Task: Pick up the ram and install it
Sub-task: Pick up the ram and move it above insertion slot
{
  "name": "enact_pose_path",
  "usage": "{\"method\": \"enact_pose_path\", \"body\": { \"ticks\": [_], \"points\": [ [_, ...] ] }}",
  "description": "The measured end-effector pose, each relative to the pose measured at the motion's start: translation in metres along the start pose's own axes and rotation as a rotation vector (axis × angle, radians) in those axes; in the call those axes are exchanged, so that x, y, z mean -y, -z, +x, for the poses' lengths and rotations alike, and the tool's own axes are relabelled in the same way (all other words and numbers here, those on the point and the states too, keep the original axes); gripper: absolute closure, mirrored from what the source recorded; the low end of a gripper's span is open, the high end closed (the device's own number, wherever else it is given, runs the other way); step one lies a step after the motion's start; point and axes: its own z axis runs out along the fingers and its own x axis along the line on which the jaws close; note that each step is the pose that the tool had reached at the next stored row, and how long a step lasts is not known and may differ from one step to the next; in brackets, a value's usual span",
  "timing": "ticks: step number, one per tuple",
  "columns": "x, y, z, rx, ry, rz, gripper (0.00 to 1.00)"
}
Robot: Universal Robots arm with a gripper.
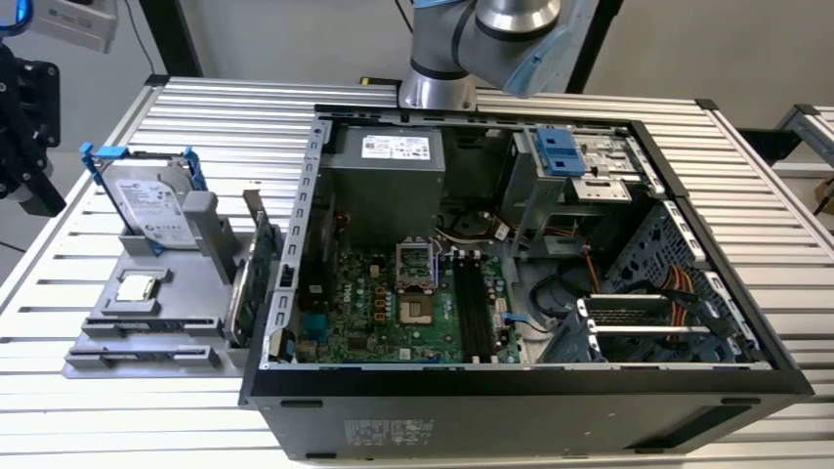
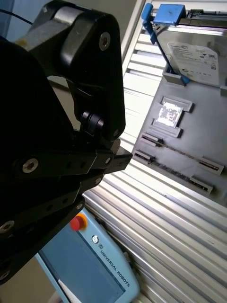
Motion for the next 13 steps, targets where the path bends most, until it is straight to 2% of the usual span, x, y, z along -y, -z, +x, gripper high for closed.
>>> {"method": "enact_pose_path", "body": {
  "ticks": [13],
  "points": [
    [0.0000,0.0000,0.0000,-0.0021,0.046,-0.0005,1.00]
  ]
}}
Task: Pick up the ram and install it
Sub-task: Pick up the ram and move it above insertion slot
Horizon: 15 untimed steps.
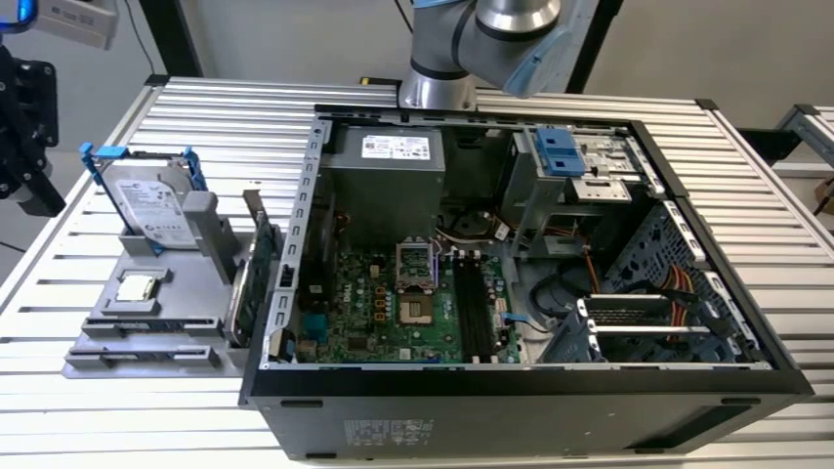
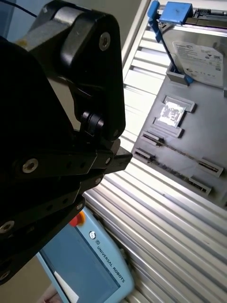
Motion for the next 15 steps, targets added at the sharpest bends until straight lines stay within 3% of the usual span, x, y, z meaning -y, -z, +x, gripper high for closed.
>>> {"method": "enact_pose_path", "body": {
  "ticks": [15],
  "points": [
    [-0.0001,0.0000,0.0000,-0.0024,0.053,-0.0006,1.00]
  ]
}}
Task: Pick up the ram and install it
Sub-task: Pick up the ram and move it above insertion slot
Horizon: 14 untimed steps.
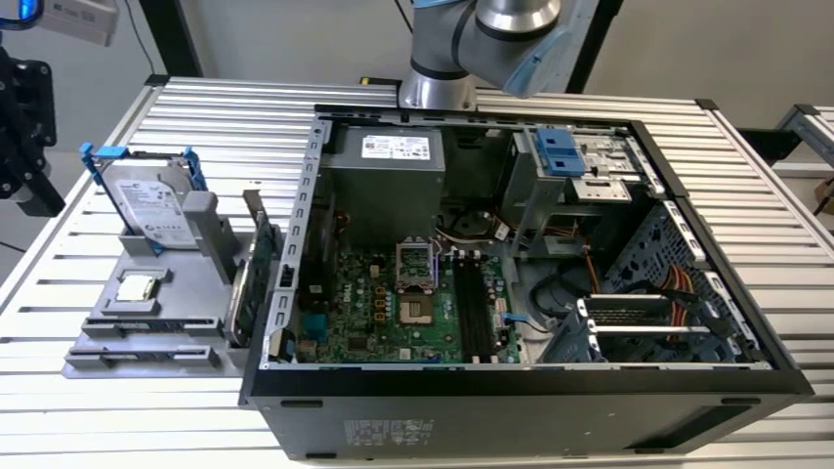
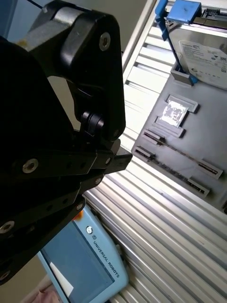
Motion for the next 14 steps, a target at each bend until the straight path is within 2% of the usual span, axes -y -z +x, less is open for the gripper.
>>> {"method": "enact_pose_path", "body": {
  "ticks": [14],
  "points": [
    [0.0000,0.0000,0.0000,-0.0022,0.048,-0.0005,1.00]
  ]
}}
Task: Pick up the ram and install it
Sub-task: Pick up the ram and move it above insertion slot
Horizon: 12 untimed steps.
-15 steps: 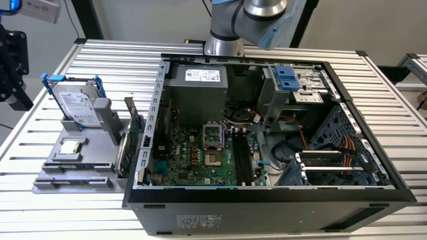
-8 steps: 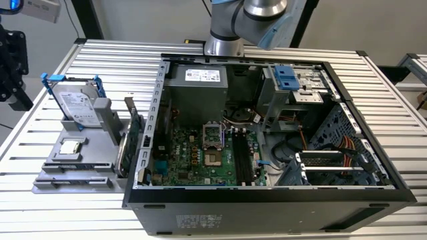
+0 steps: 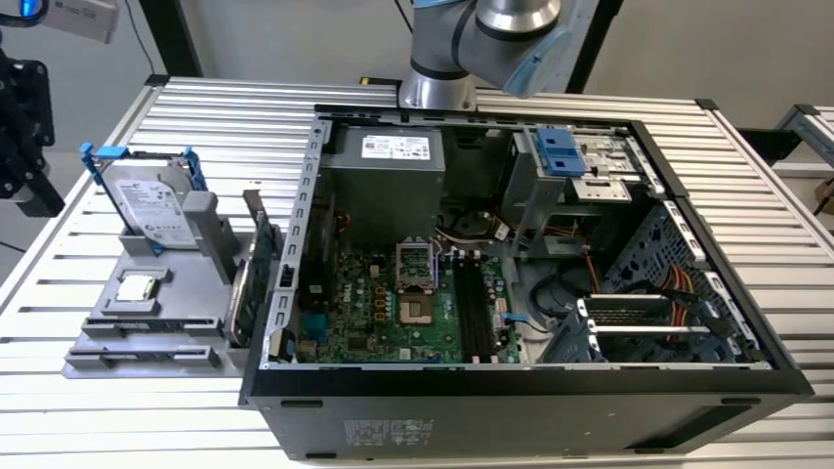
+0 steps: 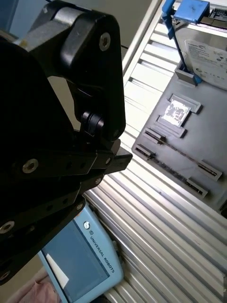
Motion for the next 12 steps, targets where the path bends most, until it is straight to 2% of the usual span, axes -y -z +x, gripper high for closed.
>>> {"method": "enact_pose_path", "body": {
  "ticks": [12],
  "points": [
    [0.0000,0.0000,0.0000,-0.0017,0.037,-0.0004,1.00]
  ]
}}
